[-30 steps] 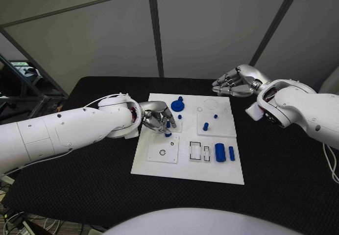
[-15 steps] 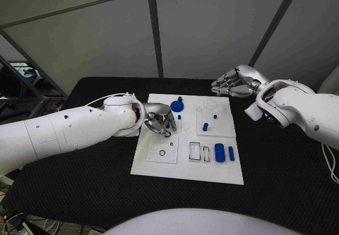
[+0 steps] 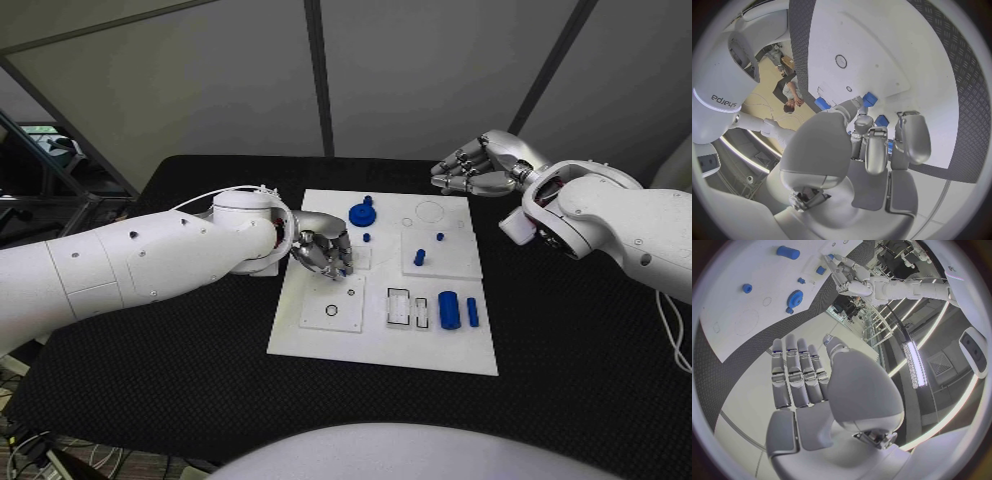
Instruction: Assemble the parts on the task board
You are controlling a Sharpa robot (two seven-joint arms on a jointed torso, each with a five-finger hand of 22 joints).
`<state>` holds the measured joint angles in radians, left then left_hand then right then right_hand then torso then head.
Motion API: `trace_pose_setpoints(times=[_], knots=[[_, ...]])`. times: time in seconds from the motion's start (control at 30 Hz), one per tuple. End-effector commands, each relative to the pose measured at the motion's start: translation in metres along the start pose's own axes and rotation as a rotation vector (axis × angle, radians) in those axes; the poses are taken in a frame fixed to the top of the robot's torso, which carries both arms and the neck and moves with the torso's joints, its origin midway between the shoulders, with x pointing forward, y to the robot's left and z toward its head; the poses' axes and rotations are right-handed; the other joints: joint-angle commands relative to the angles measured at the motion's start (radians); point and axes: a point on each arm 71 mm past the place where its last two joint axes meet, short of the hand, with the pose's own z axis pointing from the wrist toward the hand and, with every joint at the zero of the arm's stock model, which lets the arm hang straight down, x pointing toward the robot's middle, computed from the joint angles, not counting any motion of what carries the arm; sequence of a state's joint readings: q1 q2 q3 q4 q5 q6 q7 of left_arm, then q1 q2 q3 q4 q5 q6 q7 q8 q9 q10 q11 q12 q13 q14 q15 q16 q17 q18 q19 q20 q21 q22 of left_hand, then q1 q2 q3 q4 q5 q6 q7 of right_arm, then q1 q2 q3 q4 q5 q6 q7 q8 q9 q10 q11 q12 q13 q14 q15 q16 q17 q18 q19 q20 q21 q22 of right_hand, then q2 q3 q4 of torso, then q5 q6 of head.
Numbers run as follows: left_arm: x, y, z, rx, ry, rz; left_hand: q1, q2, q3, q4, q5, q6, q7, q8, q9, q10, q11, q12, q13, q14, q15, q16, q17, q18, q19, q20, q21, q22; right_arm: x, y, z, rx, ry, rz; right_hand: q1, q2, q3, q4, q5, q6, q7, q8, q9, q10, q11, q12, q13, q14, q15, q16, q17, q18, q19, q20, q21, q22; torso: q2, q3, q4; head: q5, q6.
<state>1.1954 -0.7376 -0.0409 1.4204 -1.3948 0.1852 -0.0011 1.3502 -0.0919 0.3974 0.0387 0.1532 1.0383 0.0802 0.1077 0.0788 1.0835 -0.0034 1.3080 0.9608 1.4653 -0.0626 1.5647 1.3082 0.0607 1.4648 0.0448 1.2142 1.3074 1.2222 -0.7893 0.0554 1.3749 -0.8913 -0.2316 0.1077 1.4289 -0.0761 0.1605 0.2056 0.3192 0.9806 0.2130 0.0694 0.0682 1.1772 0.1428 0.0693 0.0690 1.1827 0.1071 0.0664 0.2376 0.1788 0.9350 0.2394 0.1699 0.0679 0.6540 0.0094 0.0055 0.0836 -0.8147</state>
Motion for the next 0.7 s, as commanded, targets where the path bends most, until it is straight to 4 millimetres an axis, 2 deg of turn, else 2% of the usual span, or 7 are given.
trace_pose_setpoints(times=[0.03, 0.37, 0.53, 0.7], knots=[[0.0022, 0.0022, -0.001, -0.017, 0.032, 0.012, -0.012, 0.0, 0.0, 0.005, -0.005, 0.009, 0.0, -0.002, 0.001, 0.008, 0.003, 0.005, 0.002, 0.105, 0.009, 0.006, 0.263, 0.004, 0.005, 0.008, 0.001, 0.177, -0.0002, 0.0016, 0.0004, -0.011, 0.004, -0.001, 0.001, 0.007, 0.007, 0.0, 0.004, -0.007, 0.0, 0.002, 0.001, -0.006, 0.003, 0.003, -0.001, -0.005, -0.002, -0.002, -0.002, 0.006, 0.007, -0.001, -0.003, -0.001, 0.0, -0.0001, -0.0007, 0.001, 0.001], [-0.0002, 0.0065, -0.0043, -0.03, 0.003, 0.01, -0.011, -0.009, -0.003, 0.002, -0.006, 0.002, 0.004, -0.01, -0.002, 0.012, 0.004, 0.009, 0.006, 0.105, 0.009, 0.006, 0.263, 0.003, 0.008, 0.008, 0.01, 0.179, -0.0004, 0.0013, 0.0005, -0.01, 0.003, -0.001, 0.001, 0.007, 0.007, 0.0, 0.004, -0.007, 0.0, 0.002, 0.001, -0.006, 0.003, 0.003, -0.001, -0.005, -0.002, -0.002, -0.002, 0.006, 0.007, -0.001, -0.003, -0.001, 0.0, 0.0, 0.0009, 0.002, 0.002], [-0.0037, 0.0079, -0.0067, -0.024, -0.041, -0.011, -0.026, -0.036, -0.03, 0.006, -0.009, -0.017, 0.003, -0.027, -0.008, 0.038, 0.004, 0.026, 0.03, 0.105, 0.009, 0.006, 0.263, -0.001, 0.016, 0.008, 0.03, 0.184, -0.0003, 0.0013, 0.0007, -0.01, 0.003, -0.001, 0.001, 0.007, 0.007, 0.0, 0.004, -0.007, 0.0, 0.002, 0.001, -0.006, 0.003, 0.003, -0.001, -0.005, -0.002, -0.002, -0.002, 0.006, 0.007, -0.001, -0.003, -0.001, 0.0, 0.0002, 0.0004, 0.003, 0.002], [-0.0054, 0.0091, -0.0097, -0.023, -0.069, -0.026, -0.049, -0.061, -0.089, 0.022, -0.012, -0.02, 0.008, -0.035, -0.009, 0.05, 0.007, 0.033, 0.037, 0.105, 0.01, 0.006, 0.263, -0.003, 0.021, 0.008, 0.041, 0.186, -0.0003, 0.0011, 0.0008, -0.01, 0.003, -0.001, 0.001, 0.007, 0.007, 0.0, 0.004, -0.007, 0.0, 0.002, 0.001, -0.006, 0.003, 0.003, -0.001, -0.005, -0.002, -0.002, -0.002, 0.006, 0.007, -0.001, -0.003, -0.001, 0.0, 0.0001, 0.0005, 0.005, 0.001]])
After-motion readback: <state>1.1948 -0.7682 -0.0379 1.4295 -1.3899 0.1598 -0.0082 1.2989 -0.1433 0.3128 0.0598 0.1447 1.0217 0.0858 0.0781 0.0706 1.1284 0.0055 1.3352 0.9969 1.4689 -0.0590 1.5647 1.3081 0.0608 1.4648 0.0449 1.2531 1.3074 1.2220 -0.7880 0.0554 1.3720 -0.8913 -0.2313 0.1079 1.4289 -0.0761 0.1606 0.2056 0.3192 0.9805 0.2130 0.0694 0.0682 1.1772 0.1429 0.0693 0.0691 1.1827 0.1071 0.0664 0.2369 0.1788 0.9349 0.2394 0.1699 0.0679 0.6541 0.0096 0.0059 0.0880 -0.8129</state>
